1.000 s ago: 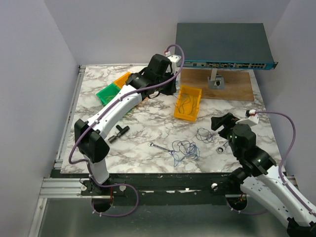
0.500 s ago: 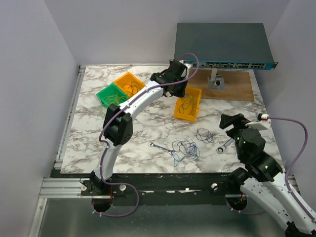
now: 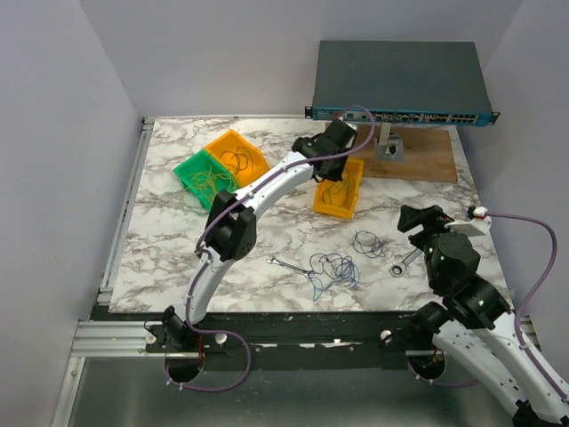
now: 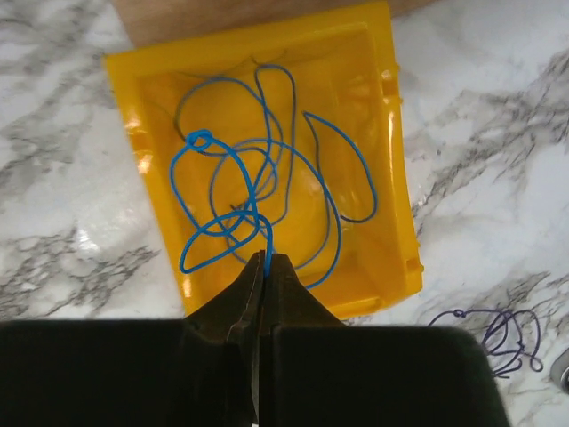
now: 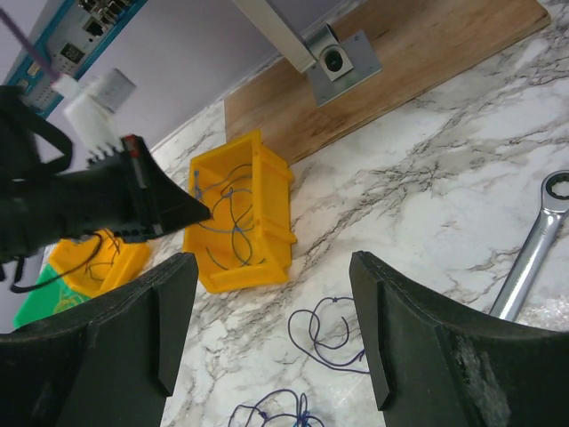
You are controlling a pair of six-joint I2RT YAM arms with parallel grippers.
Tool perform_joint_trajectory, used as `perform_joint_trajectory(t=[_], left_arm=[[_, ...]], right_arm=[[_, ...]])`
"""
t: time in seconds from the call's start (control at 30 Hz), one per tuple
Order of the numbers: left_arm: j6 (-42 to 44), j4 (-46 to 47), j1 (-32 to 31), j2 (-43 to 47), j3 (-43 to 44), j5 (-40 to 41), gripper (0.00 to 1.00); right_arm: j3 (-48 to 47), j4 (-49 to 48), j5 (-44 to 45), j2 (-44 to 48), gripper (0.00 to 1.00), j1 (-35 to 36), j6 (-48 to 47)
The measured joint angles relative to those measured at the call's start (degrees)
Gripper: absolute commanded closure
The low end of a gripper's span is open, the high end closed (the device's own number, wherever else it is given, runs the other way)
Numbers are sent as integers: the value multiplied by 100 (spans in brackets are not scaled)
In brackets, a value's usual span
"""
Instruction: Untangle the cables
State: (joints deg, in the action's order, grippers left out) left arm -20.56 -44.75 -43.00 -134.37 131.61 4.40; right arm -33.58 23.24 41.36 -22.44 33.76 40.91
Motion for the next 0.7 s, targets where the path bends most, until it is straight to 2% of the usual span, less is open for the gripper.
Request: perform_joint_trajectory(t=[0.27,0.3,0.4,0.47,0.6,0.7], left_arm=[[734,-391,-350,-446,-299,-22,100],[791,-444,-365,-448,-313,-4,94],[1043,-520,-378,-448,-319,107,55],[1161,-573,-374,-448,-319,157,45],[1266,-588,-358,-376,-479,297,42],[1322,-492,-367,-72,-970,380,41]], right_arm=[[0,0,-2,2,24,0,4],[0,0,-2,2,24,0,4],[0,0,-2,2,24,0,15],[0,2,-4,2,24,0,22],[0,2,-7,-2,24,0,44],[0,7,-13,-50,24,0,59]])
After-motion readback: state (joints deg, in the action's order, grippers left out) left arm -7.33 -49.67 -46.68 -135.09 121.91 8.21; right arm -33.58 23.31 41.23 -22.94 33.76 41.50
